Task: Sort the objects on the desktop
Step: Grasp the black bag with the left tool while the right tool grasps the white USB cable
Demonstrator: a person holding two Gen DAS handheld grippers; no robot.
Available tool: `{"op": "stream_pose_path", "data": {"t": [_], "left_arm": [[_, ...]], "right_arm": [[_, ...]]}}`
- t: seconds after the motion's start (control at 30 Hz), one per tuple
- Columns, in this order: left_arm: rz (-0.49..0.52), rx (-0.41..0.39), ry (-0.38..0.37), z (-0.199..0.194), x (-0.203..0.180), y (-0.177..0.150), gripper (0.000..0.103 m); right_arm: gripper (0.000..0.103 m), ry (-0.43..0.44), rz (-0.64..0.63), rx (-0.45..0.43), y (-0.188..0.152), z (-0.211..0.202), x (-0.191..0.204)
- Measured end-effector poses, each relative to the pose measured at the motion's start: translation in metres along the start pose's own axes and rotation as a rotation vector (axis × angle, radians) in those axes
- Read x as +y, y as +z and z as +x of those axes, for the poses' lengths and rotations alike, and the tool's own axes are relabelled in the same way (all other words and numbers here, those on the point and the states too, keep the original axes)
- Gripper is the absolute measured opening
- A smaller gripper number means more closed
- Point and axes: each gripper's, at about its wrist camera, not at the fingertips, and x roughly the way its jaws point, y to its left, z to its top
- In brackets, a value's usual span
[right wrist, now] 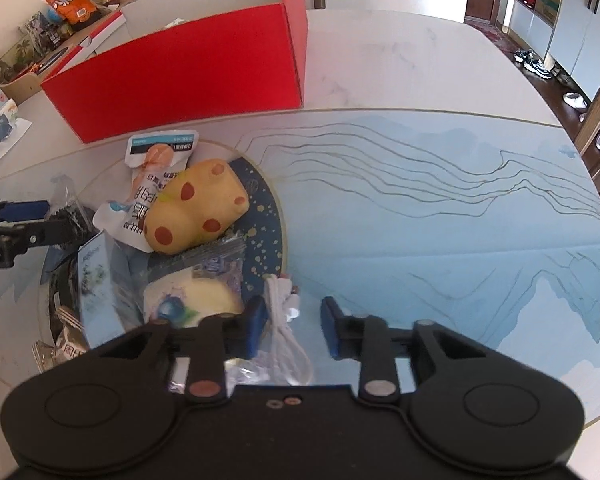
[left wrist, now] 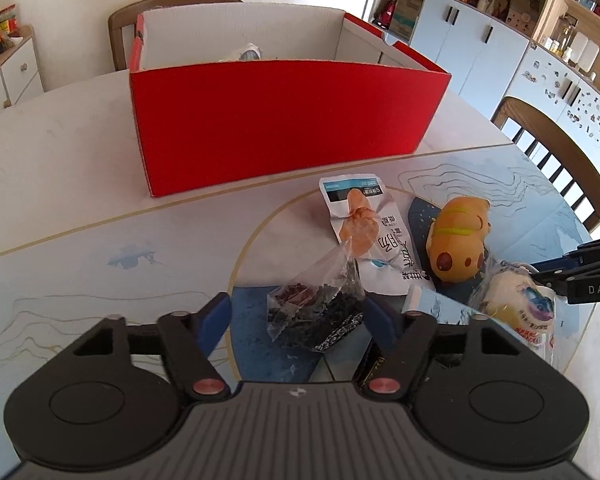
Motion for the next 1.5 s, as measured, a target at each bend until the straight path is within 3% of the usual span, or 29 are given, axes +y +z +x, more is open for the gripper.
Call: {"op": "stream_pose_path", "data": {"t": [0.23, 0.7, 1.5], "left_arm": [[0.029, 0.016, -0.012, 0.004, -0.006, 0.0, 0.051], [-0.008, 0.01, -0.035, -0.001, -0.002, 0.0, 0.03], [-0.113, -0.054, -0.079, -0.041, -0.005, 0.006, 0.025]], "right_arm": [[0.018, -0.014, -0.017, -0.004, -0.004, 0.002, 0.002], [0.018, -0.046, -0.036, -0.053, 0.0, -0.01, 0.002], [0.015, -0.026, -0.035, -0.133, 0.013, -0.048, 0.014]]}}
